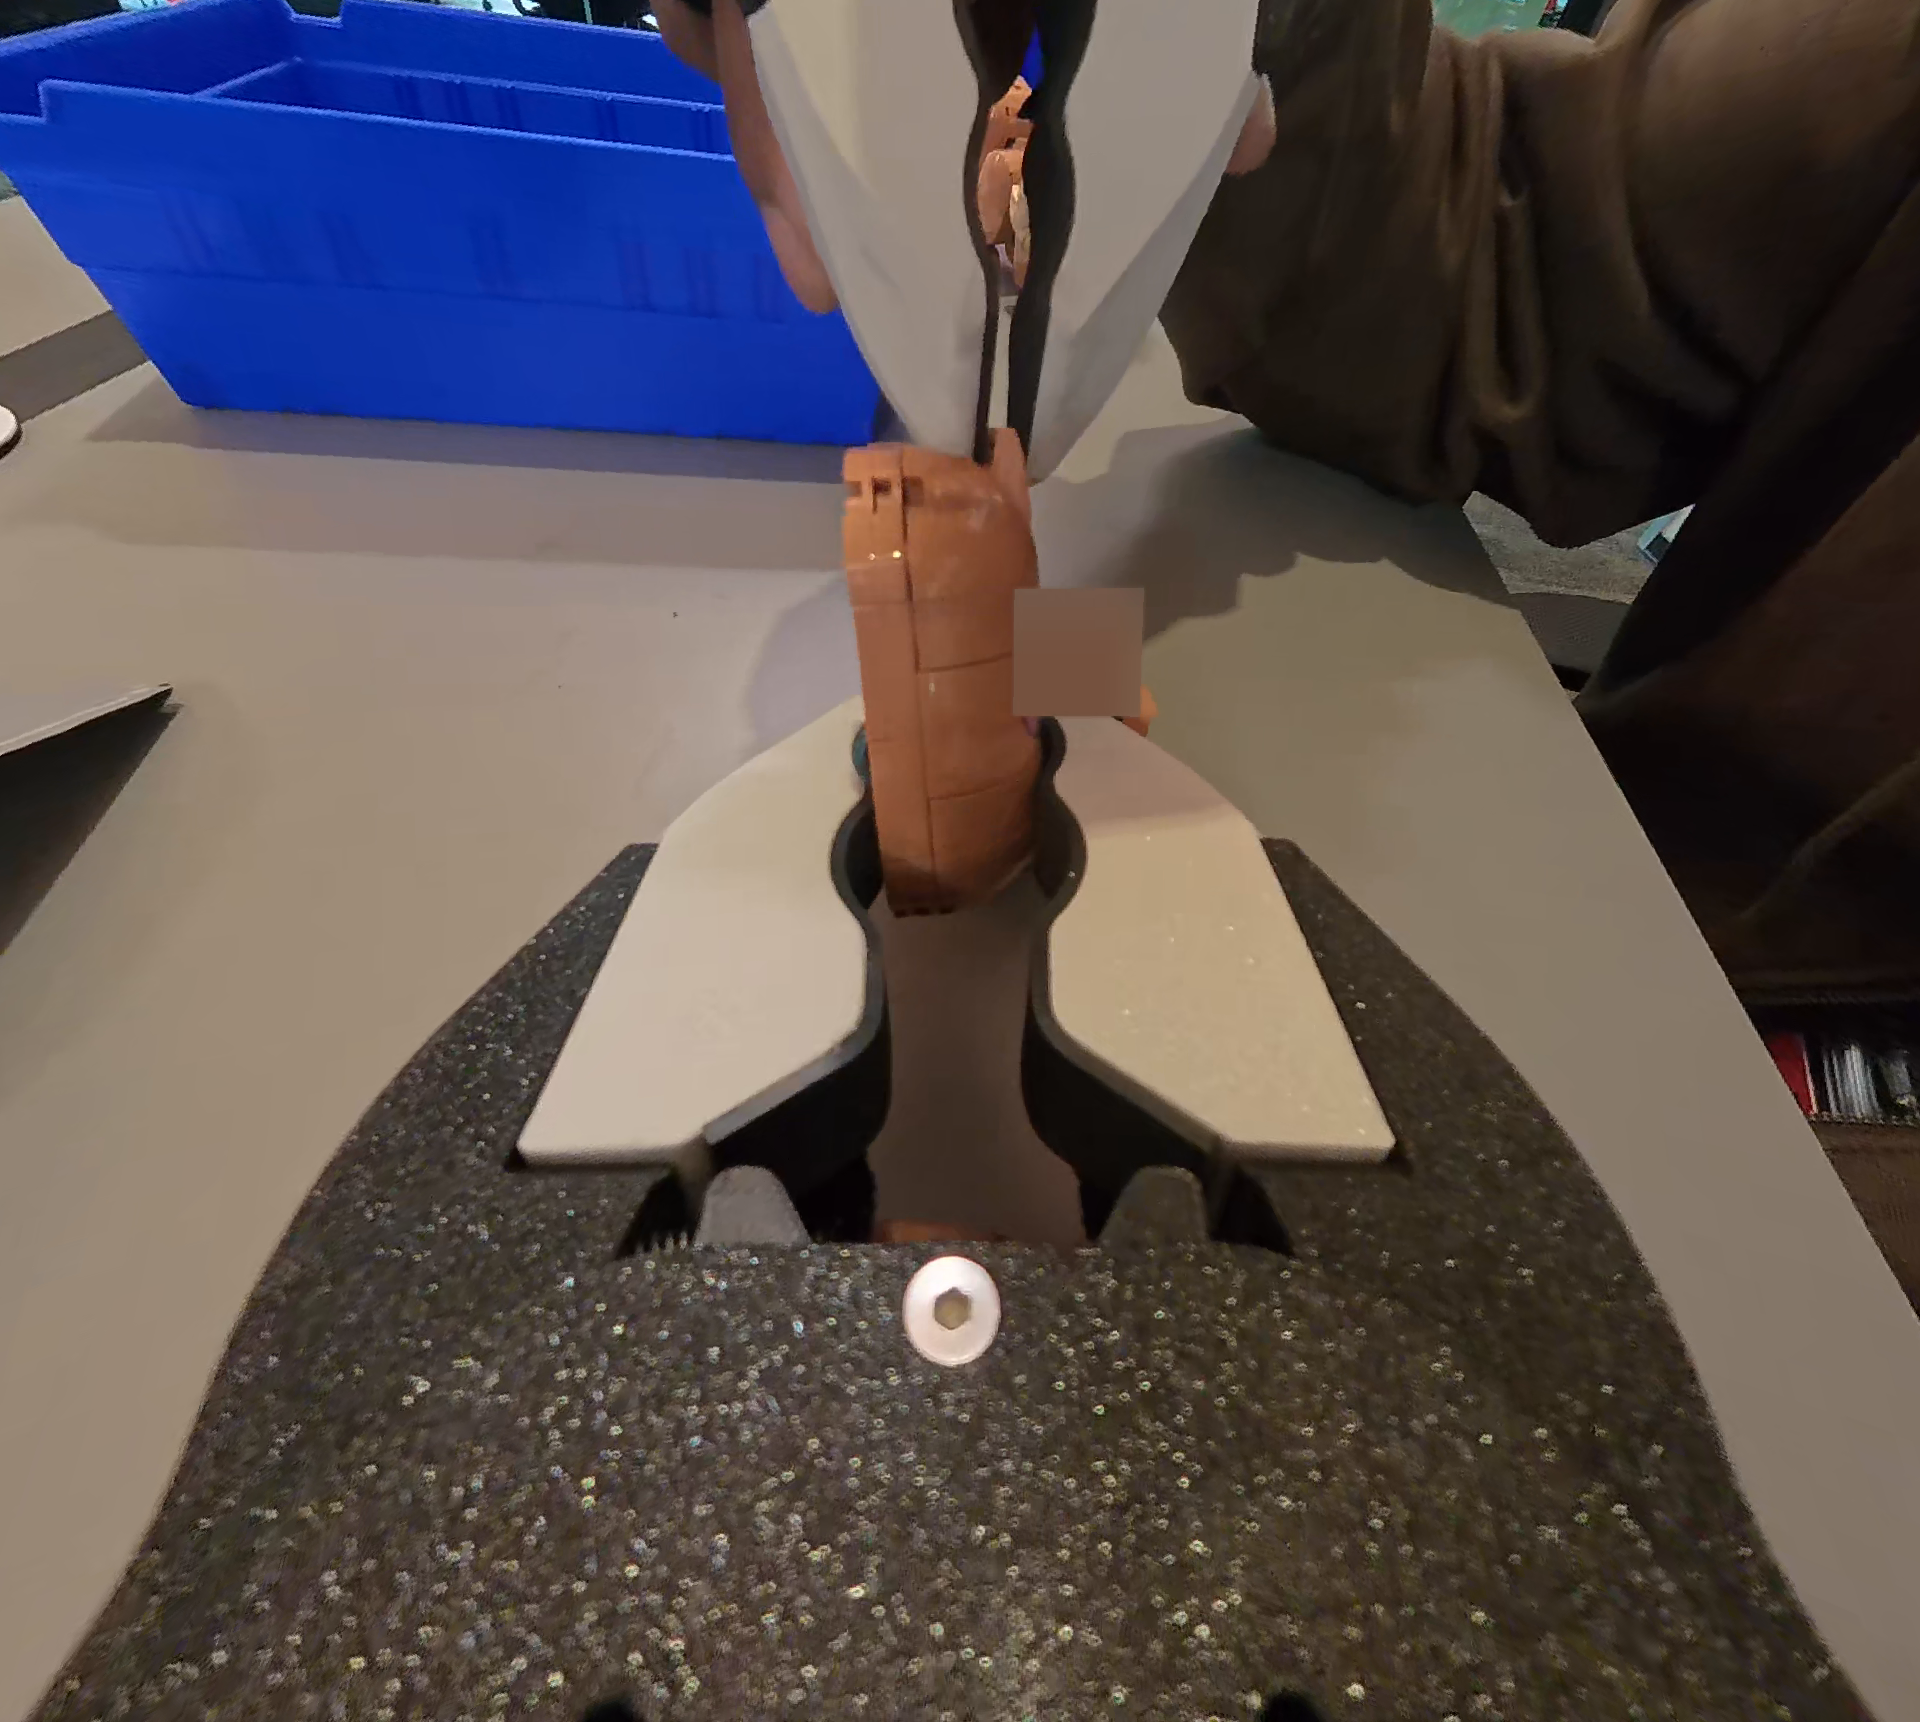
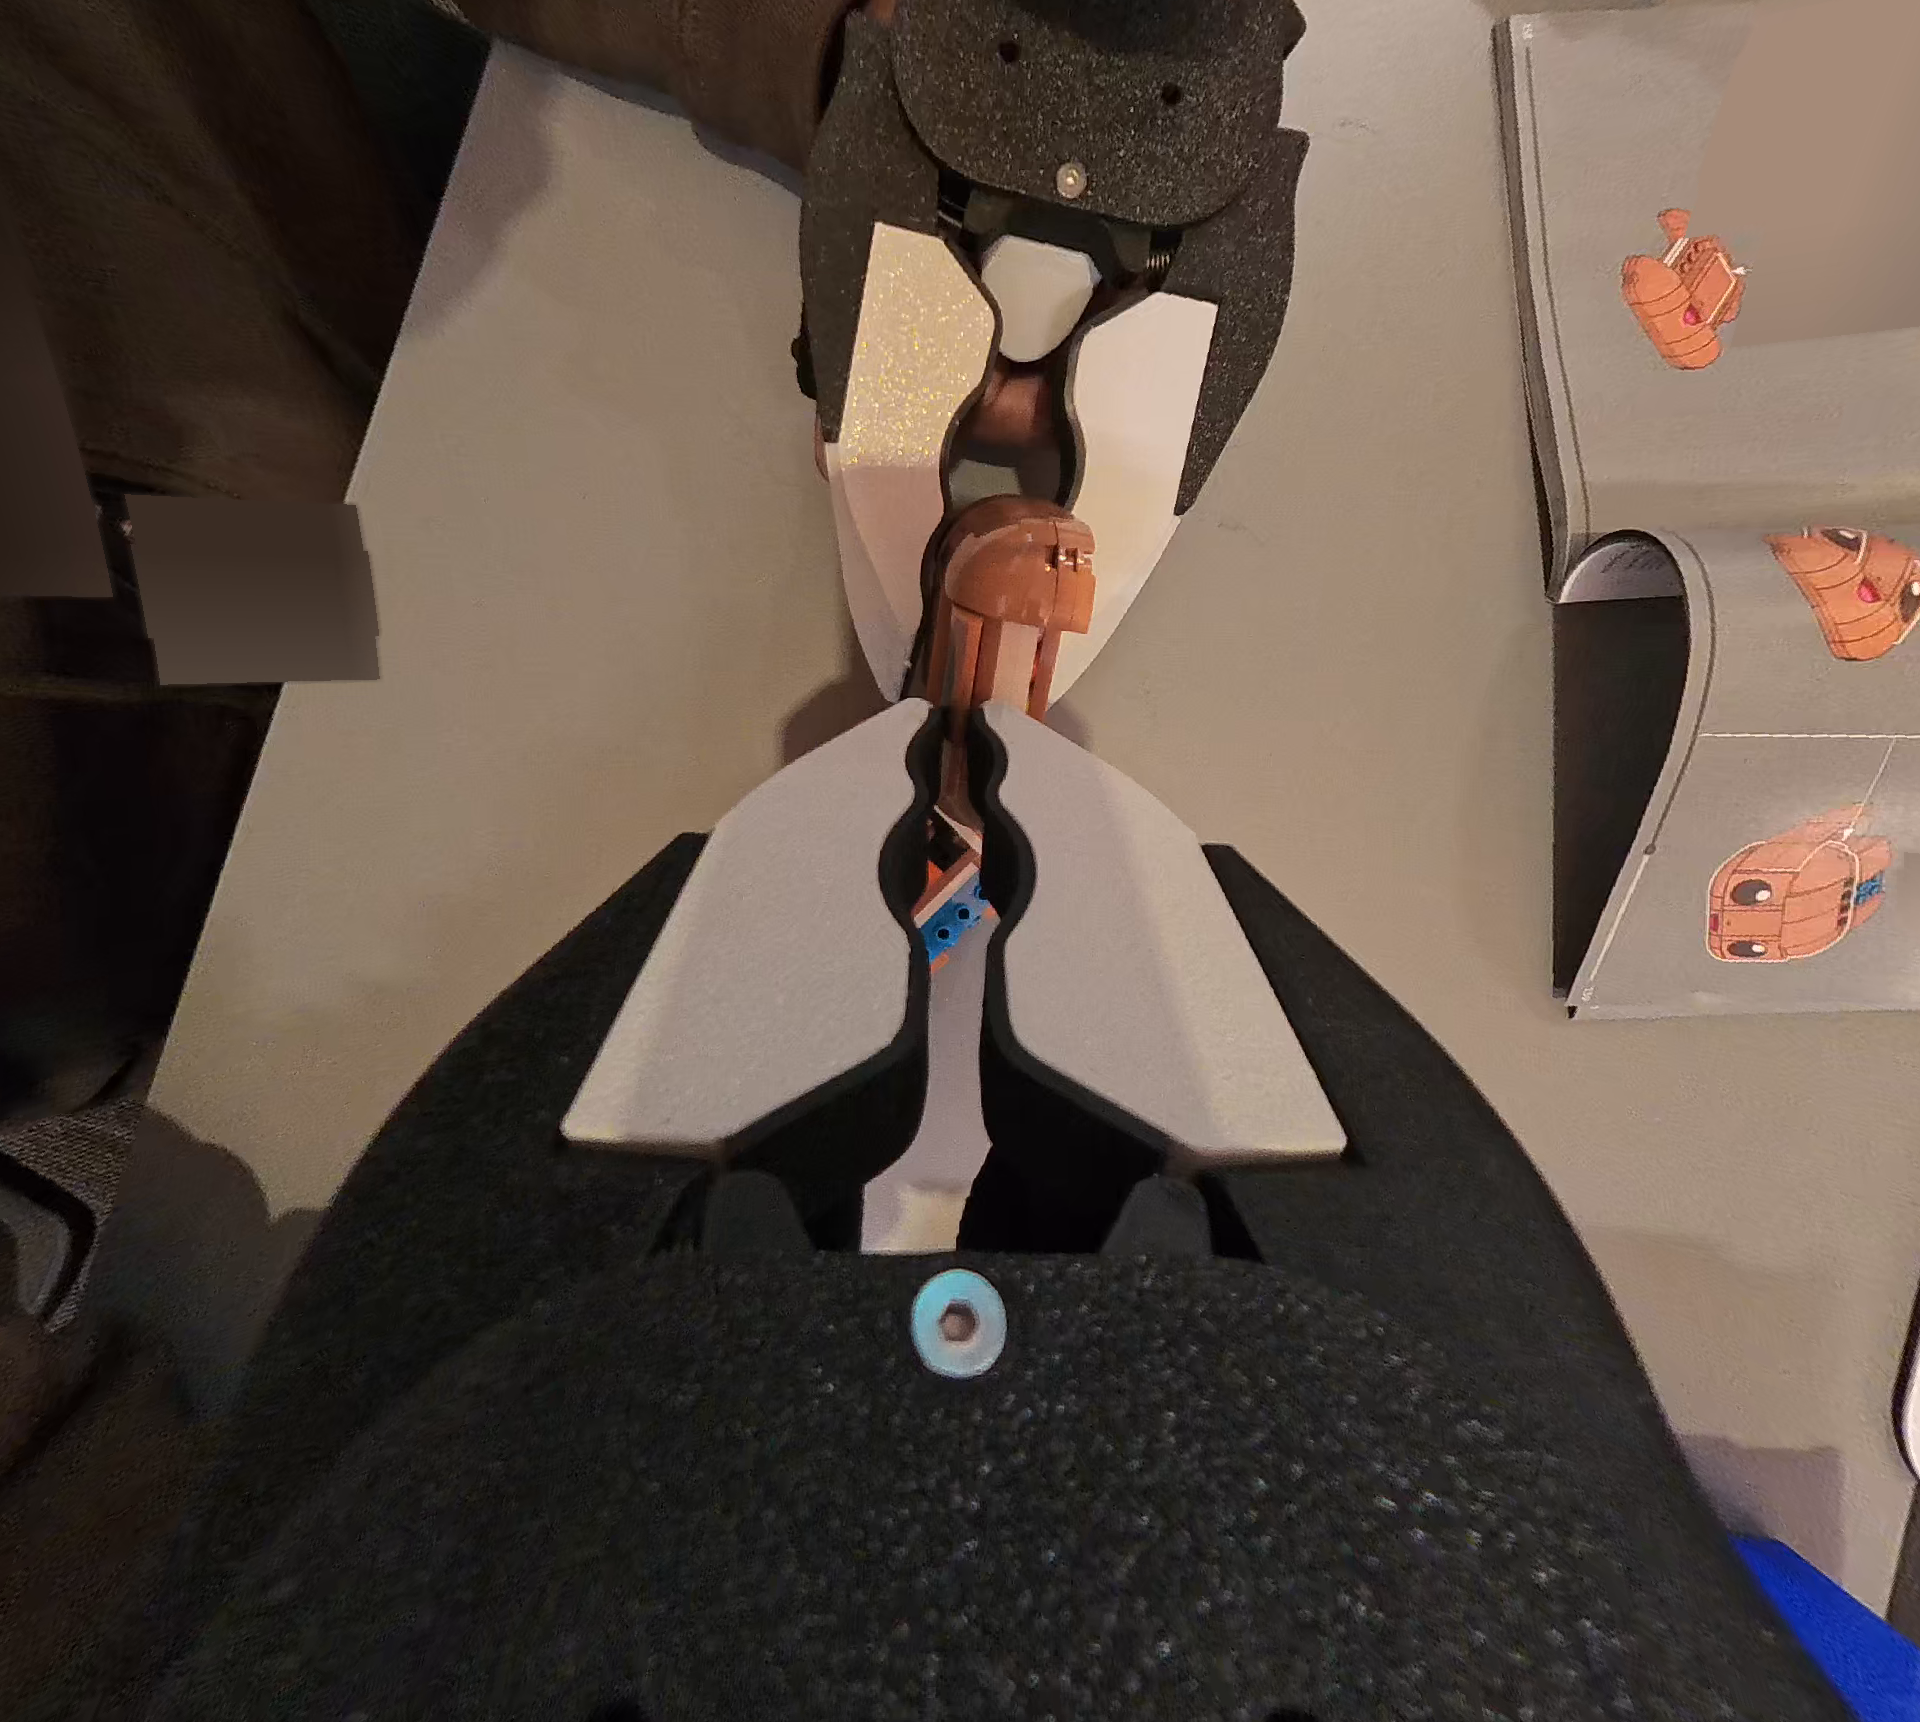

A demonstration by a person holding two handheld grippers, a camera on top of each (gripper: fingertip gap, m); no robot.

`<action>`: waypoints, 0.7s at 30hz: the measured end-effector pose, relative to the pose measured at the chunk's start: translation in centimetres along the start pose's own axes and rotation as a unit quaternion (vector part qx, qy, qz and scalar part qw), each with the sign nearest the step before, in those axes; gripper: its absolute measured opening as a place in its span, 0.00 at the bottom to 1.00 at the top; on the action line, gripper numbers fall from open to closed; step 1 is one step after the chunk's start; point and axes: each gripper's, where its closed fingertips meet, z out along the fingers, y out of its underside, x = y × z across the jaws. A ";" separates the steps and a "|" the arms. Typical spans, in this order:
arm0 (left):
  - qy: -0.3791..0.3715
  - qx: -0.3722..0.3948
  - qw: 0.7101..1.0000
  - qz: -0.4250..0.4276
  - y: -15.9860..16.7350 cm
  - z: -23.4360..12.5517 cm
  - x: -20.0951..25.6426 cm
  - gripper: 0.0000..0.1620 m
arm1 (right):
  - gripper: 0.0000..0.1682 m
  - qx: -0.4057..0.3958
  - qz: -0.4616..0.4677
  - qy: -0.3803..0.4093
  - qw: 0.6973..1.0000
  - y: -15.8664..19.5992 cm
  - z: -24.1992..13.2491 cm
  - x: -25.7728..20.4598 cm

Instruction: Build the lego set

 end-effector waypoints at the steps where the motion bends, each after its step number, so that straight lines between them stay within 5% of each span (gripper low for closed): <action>1: 0.001 0.000 1.000 0.000 0.0 0.0 0.0 0.16 | 0.02 0.001 0.000 -0.002 1.000 0.0 0.0 -0.1; 21: -0.004 0.016 1.000 0.005 -0.4 -0.1 0.0 0.16 | 0.02 0.005 0.003 -0.005 1.000 -0.2 0.2 -0.2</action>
